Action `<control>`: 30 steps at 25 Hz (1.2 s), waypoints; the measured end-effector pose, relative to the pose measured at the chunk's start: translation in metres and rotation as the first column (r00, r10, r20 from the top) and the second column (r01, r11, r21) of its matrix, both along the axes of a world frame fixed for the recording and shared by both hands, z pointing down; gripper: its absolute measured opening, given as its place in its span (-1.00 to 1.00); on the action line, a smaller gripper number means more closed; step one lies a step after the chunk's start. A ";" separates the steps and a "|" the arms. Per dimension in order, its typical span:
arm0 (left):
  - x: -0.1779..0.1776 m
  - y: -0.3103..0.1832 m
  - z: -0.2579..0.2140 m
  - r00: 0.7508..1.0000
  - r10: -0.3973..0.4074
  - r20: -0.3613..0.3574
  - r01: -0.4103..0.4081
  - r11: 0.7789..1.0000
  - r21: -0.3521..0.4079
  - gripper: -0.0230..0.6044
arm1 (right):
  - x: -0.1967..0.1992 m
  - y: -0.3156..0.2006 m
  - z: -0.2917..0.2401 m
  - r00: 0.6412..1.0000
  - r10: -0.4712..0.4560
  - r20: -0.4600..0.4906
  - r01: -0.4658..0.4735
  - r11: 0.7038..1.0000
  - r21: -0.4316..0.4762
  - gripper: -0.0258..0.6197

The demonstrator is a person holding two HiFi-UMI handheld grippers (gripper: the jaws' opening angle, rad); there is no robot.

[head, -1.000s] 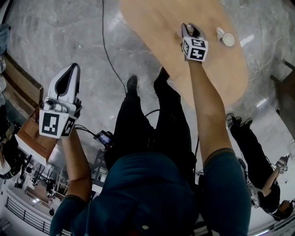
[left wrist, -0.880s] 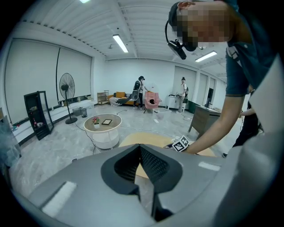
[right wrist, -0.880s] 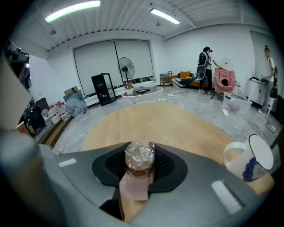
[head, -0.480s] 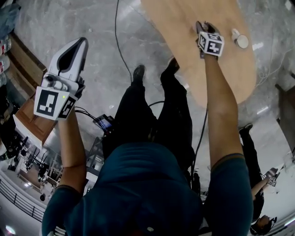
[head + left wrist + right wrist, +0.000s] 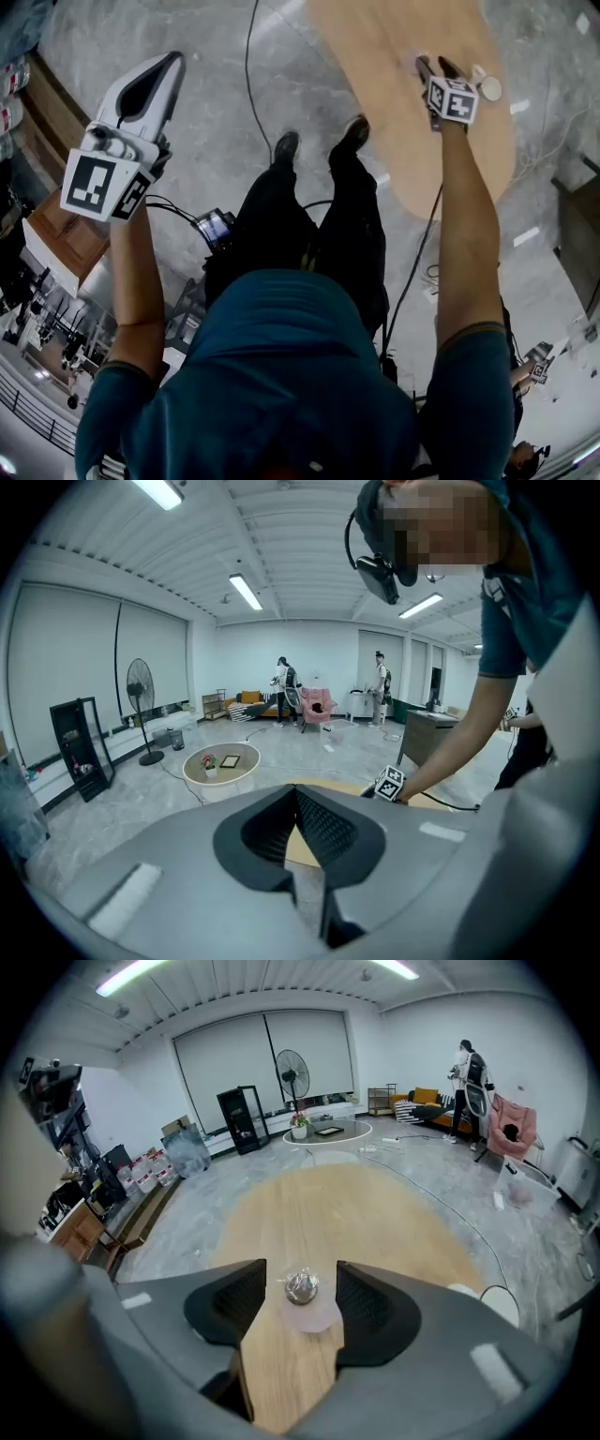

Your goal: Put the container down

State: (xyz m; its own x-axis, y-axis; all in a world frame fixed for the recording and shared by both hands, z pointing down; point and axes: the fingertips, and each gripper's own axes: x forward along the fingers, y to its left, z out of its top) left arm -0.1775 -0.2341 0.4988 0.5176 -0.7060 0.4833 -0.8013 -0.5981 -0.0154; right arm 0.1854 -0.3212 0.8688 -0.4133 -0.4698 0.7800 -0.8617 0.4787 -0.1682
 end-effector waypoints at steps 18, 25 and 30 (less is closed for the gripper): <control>-0.016 0.024 -0.151 0.990 0.107 -0.093 -0.087 0.976 0.199 -0.94 | 0.002 0.062 -0.291 0.975 0.140 0.176 -0.193 0.919 0.343 -0.27; -0.010 0.048 -0.210 0.975 0.185 -0.123 -0.146 0.951 0.273 -0.94 | -0.030 0.127 -0.459 0.947 0.141 0.287 -0.280 0.802 0.528 -0.88; 0.001 0.067 -0.247 0.955 0.265 -0.133 -0.210 0.922 0.327 -0.94 | -0.045 0.184 -0.551 0.906 0.150 0.397 -0.367 0.745 0.557 -0.88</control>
State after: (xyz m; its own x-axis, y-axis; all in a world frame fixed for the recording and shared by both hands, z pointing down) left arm -0.1768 -0.1668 0.2518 0.7437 -0.6508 0.1527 -0.6430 -0.7589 -0.1030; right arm 0.1401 -0.1373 0.3177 -0.3677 -0.9188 0.1438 -0.9203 0.3372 -0.1985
